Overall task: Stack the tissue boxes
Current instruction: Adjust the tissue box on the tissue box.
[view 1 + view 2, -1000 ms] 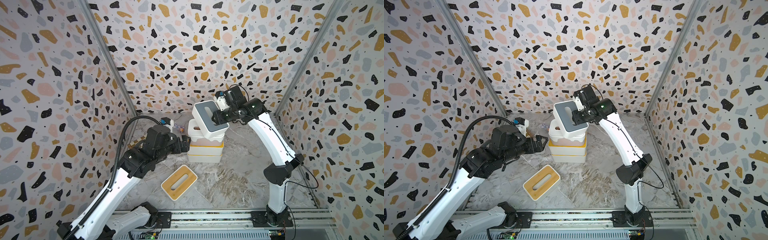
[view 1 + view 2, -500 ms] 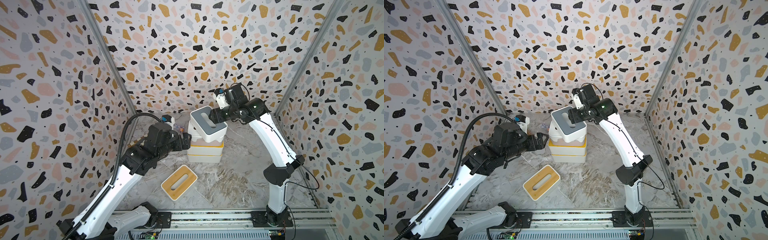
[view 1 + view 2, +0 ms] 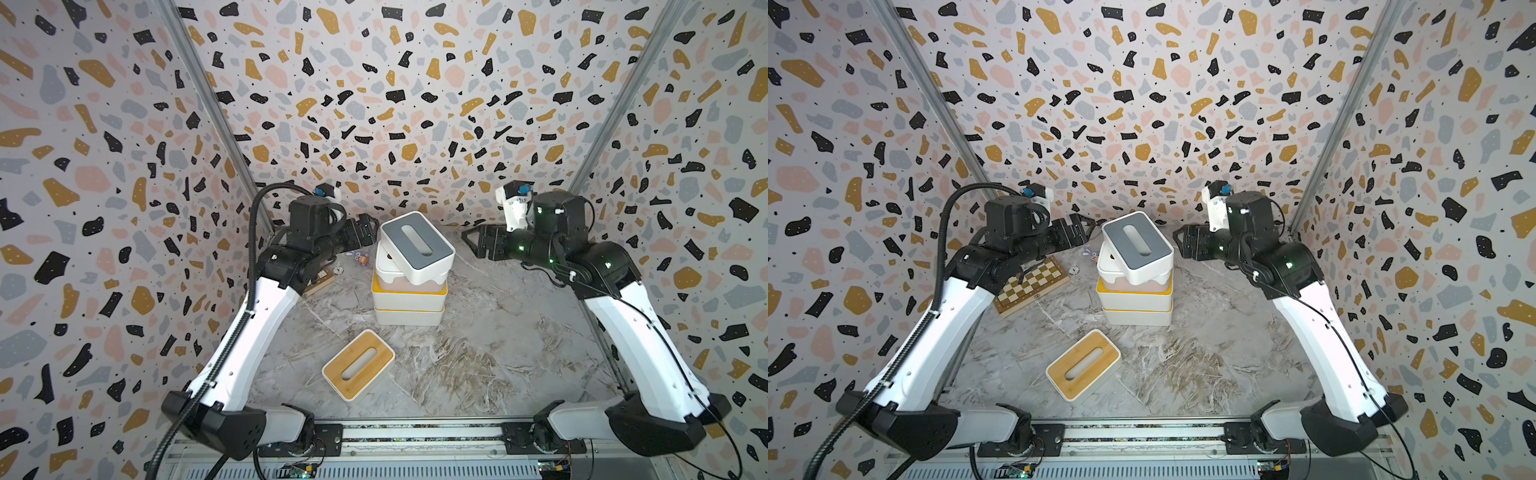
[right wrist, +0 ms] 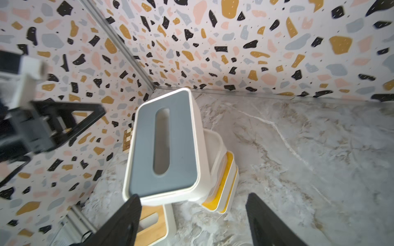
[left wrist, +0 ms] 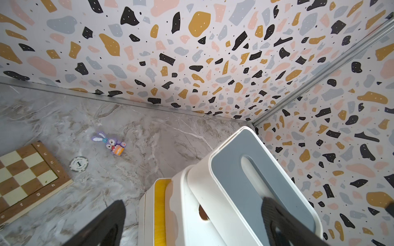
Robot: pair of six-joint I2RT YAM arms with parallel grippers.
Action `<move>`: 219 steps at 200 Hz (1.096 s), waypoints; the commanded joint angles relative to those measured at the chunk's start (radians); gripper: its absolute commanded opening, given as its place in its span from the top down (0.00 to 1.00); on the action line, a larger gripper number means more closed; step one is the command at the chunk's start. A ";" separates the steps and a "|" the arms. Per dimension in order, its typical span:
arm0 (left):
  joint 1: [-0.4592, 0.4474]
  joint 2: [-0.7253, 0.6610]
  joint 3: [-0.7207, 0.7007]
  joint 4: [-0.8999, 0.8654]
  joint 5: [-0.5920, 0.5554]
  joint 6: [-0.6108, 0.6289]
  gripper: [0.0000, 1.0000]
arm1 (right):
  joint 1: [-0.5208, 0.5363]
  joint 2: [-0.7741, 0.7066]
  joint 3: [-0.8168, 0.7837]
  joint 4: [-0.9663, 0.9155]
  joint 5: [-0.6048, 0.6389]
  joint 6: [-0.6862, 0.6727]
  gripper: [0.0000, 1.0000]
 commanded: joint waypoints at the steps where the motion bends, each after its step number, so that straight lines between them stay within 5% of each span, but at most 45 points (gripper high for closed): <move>1: 0.016 0.065 0.054 0.077 0.103 -0.001 0.00 | 0.014 -0.034 -0.150 0.173 -0.151 0.097 0.19; 56: 0.019 0.202 0.124 0.168 0.314 -0.035 0.01 | 0.100 -0.044 -0.324 0.372 -0.218 0.160 0.11; 124: 0.018 0.180 0.099 0.190 0.460 -0.051 0.00 | 0.112 -0.032 -0.355 0.399 -0.170 0.168 0.09; 219: 0.016 0.087 0.033 0.103 0.507 -0.085 0.01 | 0.066 0.027 -0.285 0.376 -0.151 0.158 0.04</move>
